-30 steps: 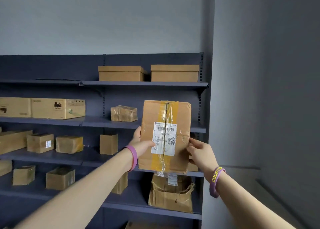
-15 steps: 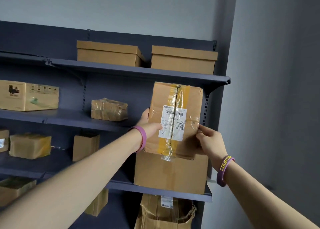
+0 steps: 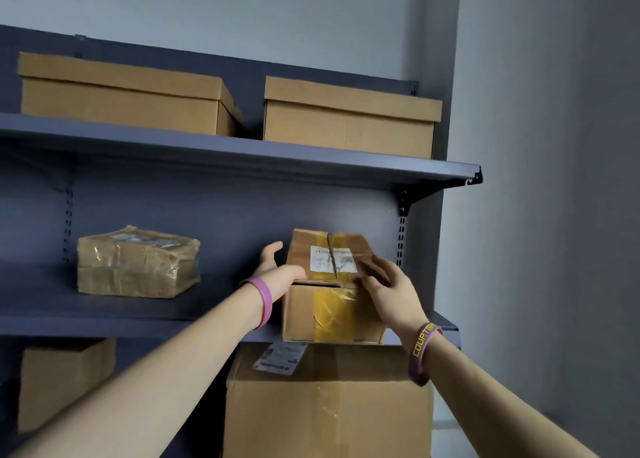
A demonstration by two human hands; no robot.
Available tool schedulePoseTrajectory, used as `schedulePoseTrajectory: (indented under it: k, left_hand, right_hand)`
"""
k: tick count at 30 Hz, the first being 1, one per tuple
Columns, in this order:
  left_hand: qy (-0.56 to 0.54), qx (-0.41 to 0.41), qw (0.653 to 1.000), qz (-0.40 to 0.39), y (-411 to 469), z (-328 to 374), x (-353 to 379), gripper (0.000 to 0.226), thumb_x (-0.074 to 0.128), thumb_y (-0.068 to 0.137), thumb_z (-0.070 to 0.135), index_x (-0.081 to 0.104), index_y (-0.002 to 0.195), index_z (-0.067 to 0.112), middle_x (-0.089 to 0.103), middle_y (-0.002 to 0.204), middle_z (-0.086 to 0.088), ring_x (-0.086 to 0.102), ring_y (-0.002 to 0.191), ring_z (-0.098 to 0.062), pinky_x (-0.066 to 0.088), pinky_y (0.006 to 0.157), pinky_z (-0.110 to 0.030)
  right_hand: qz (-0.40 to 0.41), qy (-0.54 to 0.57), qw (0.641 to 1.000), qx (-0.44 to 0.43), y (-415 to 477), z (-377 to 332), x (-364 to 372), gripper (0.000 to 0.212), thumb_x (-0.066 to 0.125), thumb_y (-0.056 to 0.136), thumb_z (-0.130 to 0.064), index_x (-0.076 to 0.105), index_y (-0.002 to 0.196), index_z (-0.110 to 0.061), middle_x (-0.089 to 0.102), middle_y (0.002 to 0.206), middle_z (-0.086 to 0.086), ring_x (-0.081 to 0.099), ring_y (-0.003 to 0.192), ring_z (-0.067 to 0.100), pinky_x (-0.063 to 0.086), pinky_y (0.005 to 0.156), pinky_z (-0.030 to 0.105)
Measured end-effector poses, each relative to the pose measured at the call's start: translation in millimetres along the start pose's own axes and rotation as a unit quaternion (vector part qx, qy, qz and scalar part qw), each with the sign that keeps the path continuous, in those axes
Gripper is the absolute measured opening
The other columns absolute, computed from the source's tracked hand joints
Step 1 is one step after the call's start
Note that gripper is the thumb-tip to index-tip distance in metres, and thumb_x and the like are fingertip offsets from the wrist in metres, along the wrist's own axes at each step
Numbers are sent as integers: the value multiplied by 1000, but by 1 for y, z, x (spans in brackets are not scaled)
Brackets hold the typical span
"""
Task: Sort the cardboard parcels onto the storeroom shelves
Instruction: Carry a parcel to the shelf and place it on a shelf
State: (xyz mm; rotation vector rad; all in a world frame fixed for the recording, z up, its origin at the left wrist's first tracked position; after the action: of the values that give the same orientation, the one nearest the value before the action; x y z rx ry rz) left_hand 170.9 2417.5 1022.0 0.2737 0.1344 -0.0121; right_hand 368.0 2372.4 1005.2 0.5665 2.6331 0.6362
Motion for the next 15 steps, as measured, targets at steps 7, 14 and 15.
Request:
schedulePoseTrajectory:
  k: [7, 14, 15]
  left_hand:
    - [18, 28, 999, 17, 47, -18, 31, 31, 58, 91, 29, 64, 121, 23, 61, 114, 6, 53, 101, -11, 37, 82, -21]
    - [26, 17, 999, 18, 68, -21, 45, 31, 58, 91, 33, 62, 120, 25, 61, 113, 6, 53, 99, -12, 38, 83, -24]
    - [36, 20, 999, 7, 68, -19, 43, 33, 58, 91, 37, 61, 121, 25, 59, 112, 7, 52, 102, -13, 38, 86, -25]
  right_hand:
    - [8, -28, 999, 12, 50, 28, -2, 23, 58, 93, -40, 73, 101, -24, 71, 100, -5, 61, 99, 16, 45, 82, 29]
    - [-16, -133, 990, 32, 79, 29, -7, 22, 56, 92, -41, 68, 100, -25, 69, 105, 3, 62, 102, 26, 52, 91, 38]
    - [-15, -188, 982, 21, 81, 22, -7, 27, 55, 91, -43, 68, 108, -27, 68, 112, 4, 59, 108, 30, 50, 95, 41]
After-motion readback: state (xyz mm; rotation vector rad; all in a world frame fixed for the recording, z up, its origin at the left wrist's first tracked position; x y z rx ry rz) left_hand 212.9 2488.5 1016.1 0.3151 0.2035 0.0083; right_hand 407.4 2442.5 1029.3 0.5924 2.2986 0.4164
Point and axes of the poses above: each hand's wrist, its own y-axis towards the middle knuckle, its own x-axis out of the palm, z = x × y, the point moved 2 cm from there along y, towards the middle knuckle
